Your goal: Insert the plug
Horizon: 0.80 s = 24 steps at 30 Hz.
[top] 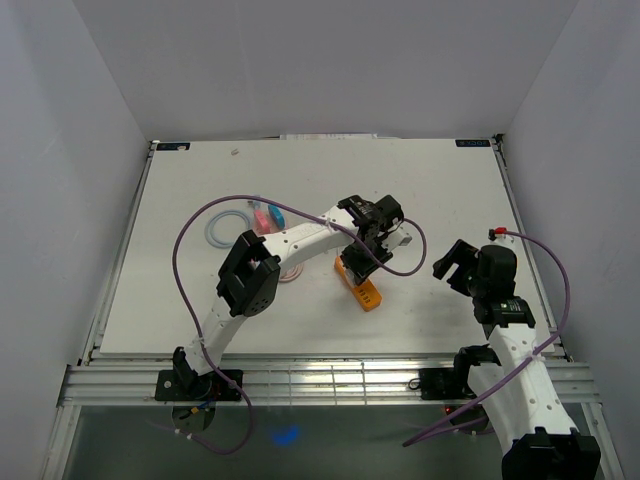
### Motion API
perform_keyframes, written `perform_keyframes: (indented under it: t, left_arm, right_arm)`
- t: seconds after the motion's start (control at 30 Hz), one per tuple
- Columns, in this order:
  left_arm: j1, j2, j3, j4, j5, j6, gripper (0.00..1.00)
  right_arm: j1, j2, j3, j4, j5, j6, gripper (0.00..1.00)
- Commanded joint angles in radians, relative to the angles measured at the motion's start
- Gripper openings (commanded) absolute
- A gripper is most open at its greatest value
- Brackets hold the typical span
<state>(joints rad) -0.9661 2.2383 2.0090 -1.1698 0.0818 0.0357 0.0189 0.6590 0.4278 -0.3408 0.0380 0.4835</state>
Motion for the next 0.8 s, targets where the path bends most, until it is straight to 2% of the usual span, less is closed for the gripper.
perform_keyframes:
  t: [0.0,0.33,0.57,0.77]
  left_arm:
    - [-0.002,-0.014,-0.013,-0.008,-0.027,-0.007,0.00]
    - [0.006,-0.042,-0.032,-0.001,-0.068,-0.008,0.00]
    - [0.006,-0.036,-0.075,-0.001,-0.034,0.004,0.00]
    - [0.006,0.015,-0.017,-0.030,0.006,0.001,0.00]
  right_arm:
    - [-0.007,0.004,0.005,0.025,-0.012,-0.019,0.83]
    - [-0.007,0.013,0.012,0.025,-0.016,-0.022,0.82]
    - [-0.007,0.019,0.017,0.026,-0.027,-0.025,0.82]
    - [-0.007,0.013,0.019,0.025,-0.027,-0.025,0.82]
